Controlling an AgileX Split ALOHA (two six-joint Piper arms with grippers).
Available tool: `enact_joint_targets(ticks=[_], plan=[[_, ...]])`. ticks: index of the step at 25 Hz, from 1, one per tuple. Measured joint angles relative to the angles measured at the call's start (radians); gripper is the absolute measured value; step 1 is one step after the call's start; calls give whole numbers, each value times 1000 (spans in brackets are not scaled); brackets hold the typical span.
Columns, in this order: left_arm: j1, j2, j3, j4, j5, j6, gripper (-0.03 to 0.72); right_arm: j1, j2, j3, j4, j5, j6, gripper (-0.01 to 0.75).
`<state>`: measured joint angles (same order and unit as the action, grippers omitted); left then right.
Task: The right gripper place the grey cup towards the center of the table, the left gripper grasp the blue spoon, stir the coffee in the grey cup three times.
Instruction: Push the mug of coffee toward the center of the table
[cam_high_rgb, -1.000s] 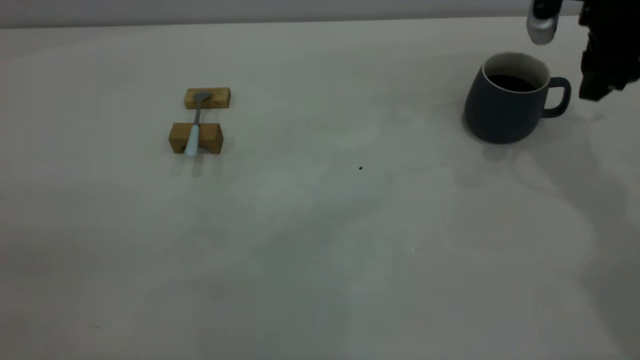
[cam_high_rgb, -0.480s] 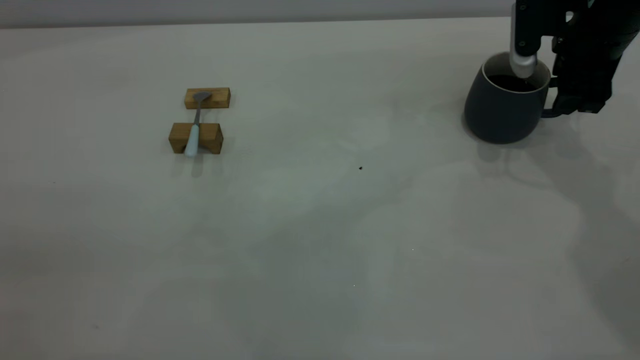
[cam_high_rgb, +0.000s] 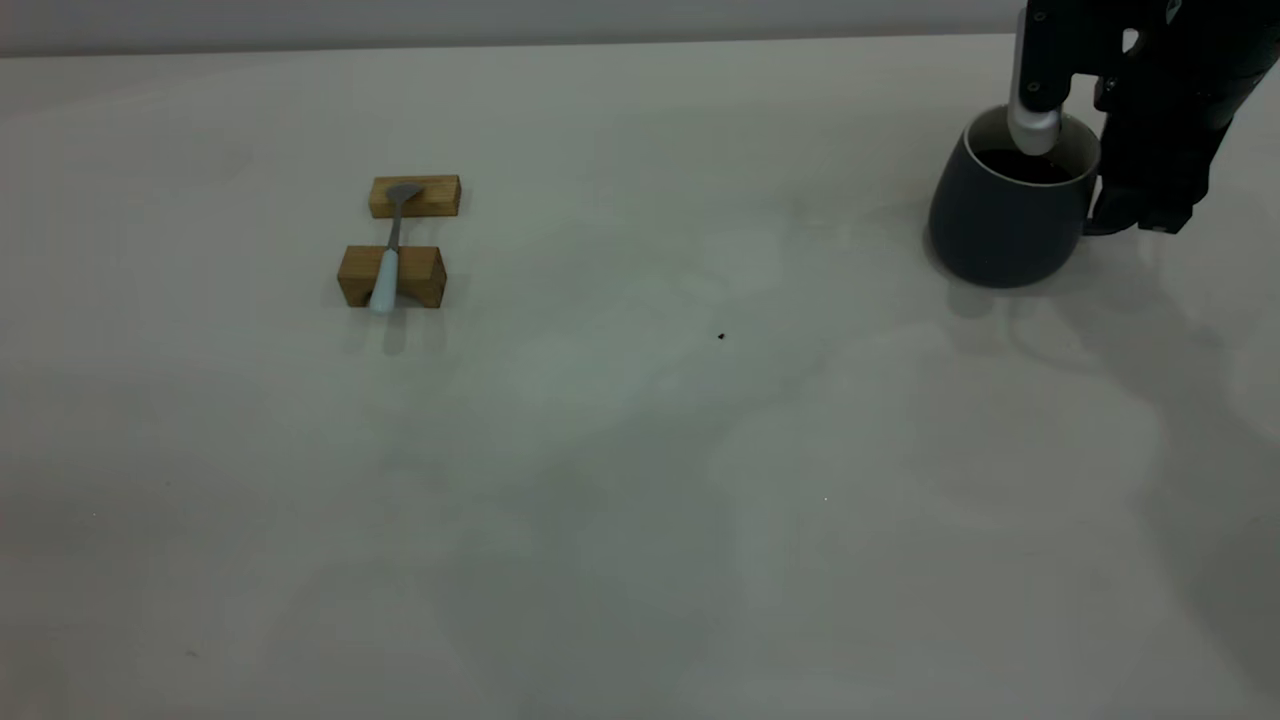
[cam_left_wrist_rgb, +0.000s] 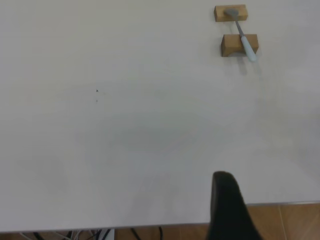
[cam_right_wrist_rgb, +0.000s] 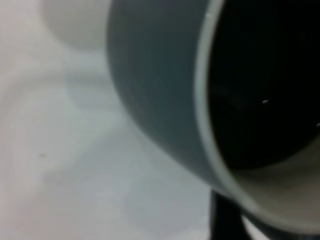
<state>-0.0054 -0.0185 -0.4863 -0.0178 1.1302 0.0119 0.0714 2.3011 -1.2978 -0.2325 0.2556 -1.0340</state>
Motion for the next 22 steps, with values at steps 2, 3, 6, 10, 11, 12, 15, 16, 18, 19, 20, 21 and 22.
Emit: enact_joint_targets(ticks=[2,3,6,10,11,12,15,16,18,19,20,21,22], plan=[[0,0,0,0,0,0,505,0,0,-1,53,26,0,294],[0,0,0,0,0,0,505,0,0,-1,86,41,0,235],[0,0,0,0,0,0,505,1,0,-1,176,75,1,168],[0,0,0,0,0,0,505,29,-1,-2,268,93,4,168],[0,0,0,0,0,0,505,44,-1,-3,281,95,4,168],[0,0,0,0,0,0,505,67,-1,-3,292,95,4,168],[0,0,0,0,0,0,505,147,-1,-3,314,99,39,168],[0,0,0,0,0,0,505,177,-1,-3,320,99,56,168],[0,0,0,0,0,0,505,227,-1,-3,323,95,91,168],[0,0,0,0,0,0,505,251,-1,-3,325,92,105,168],[0,0,0,0,0,0,505,272,-1,-3,326,86,122,168],[0,0,0,0,0,0,505,292,-1,-3,326,80,142,168],[0,0,0,0,0,0,505,306,-1,-3,328,73,162,168]])
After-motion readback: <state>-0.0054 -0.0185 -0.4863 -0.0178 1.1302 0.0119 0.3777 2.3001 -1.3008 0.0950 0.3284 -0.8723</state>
